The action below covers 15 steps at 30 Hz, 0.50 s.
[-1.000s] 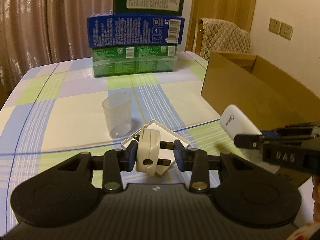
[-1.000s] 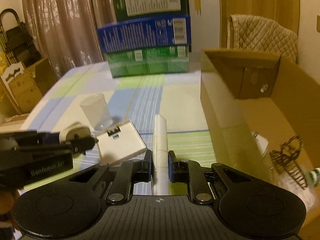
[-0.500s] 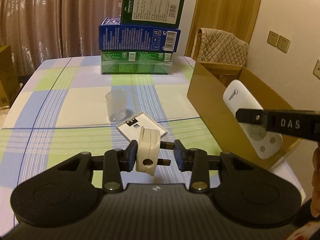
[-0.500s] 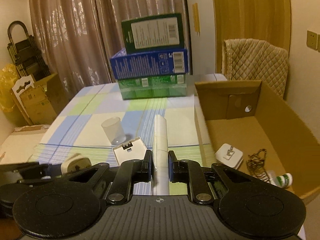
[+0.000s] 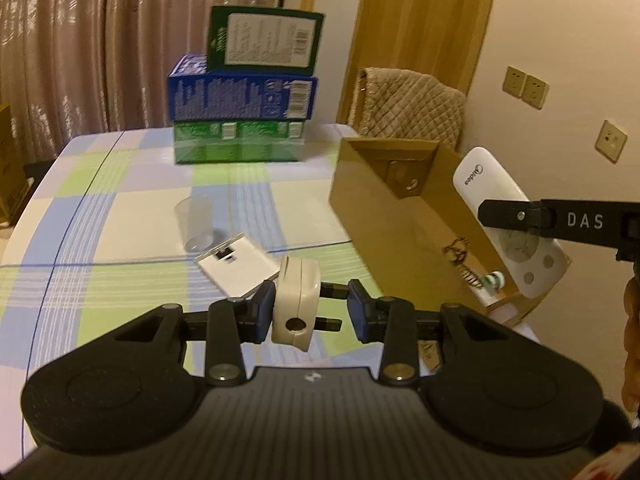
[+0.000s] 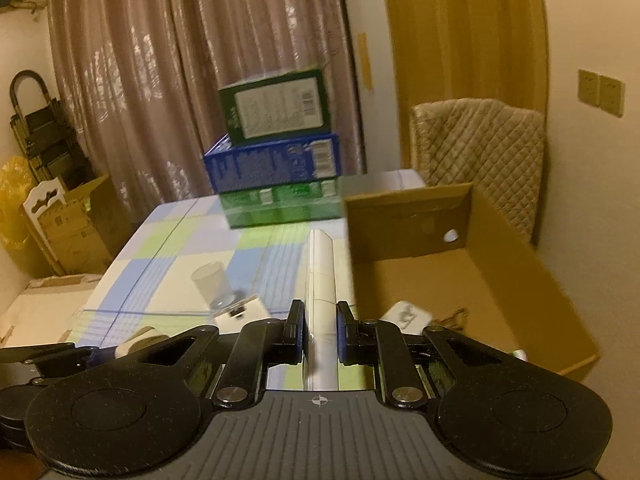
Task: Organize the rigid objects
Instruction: 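Carry the beige plug and white remote over the cardboard box with both tools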
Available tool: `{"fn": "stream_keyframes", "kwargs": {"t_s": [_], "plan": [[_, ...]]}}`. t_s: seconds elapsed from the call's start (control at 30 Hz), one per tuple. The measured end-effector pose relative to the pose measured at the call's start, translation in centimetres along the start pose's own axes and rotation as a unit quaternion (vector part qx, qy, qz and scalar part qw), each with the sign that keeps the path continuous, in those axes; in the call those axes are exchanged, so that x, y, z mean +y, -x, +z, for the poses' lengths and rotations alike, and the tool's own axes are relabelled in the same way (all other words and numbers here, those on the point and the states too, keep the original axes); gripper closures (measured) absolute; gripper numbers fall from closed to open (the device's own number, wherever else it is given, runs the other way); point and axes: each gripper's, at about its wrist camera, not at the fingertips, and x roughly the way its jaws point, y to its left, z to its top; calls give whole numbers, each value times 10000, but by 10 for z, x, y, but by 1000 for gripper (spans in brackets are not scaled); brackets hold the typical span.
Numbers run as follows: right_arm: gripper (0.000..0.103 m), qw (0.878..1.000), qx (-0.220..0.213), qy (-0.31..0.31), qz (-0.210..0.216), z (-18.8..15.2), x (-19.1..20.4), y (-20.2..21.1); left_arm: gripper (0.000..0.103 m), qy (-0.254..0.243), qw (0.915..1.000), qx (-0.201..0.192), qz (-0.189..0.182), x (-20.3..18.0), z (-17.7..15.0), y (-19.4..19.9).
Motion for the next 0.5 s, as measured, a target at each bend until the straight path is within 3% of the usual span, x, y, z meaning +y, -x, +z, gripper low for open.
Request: {"fn": "stream_keyframes", "kwargs": {"t_s": [0.5], "plan": [[91, 9962, -46, -492, -714, 26, -112, 15, 69, -542, 9962, -122, -673, -86, 49, -33]]}}
